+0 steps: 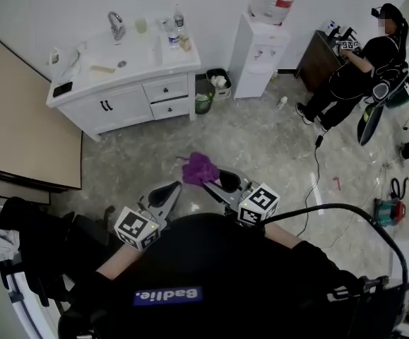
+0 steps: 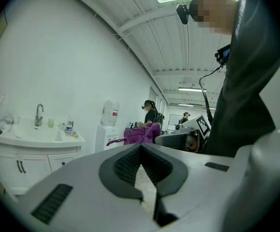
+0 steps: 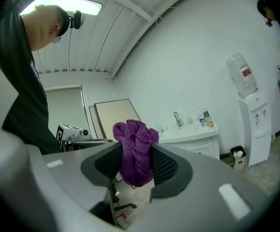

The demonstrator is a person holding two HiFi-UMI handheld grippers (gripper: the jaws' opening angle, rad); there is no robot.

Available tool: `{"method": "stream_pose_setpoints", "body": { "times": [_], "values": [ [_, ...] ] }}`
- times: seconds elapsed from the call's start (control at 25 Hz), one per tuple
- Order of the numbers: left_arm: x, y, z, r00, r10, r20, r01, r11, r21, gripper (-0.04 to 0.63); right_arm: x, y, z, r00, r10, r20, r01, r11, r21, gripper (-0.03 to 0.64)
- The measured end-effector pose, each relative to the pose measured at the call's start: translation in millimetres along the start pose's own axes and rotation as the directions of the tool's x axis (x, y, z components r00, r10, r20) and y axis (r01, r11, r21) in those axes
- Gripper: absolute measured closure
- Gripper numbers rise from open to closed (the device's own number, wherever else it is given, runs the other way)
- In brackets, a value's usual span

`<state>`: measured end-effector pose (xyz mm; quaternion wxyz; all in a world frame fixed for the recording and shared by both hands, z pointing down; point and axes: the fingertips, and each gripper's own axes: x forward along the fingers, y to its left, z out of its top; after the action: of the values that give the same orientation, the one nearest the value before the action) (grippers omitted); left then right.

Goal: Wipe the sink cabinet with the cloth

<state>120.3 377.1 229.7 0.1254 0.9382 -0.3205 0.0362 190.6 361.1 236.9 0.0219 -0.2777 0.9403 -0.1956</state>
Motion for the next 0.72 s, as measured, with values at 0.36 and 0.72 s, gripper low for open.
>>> {"method": "stream_pose_setpoints", "body": {
  "times": [0.36, 0.72],
  "values": [
    [31, -16, -5, 0.994, 0.111, -0.001, -0.111, 0.993, -0.027, 0.594, -21, -33, -2, 0.995, 0.089, -0.047, -0.088, 0.996, 0.012, 0.457],
    [52, -6, -9, 0.988, 0.152, -0.002, -0.152, 0.988, -0.042, 0.594, -21, -65, -4, 0.993, 0.095, -0.068, -0.092, 0.995, 0.046, 0.457]
  ]
}}
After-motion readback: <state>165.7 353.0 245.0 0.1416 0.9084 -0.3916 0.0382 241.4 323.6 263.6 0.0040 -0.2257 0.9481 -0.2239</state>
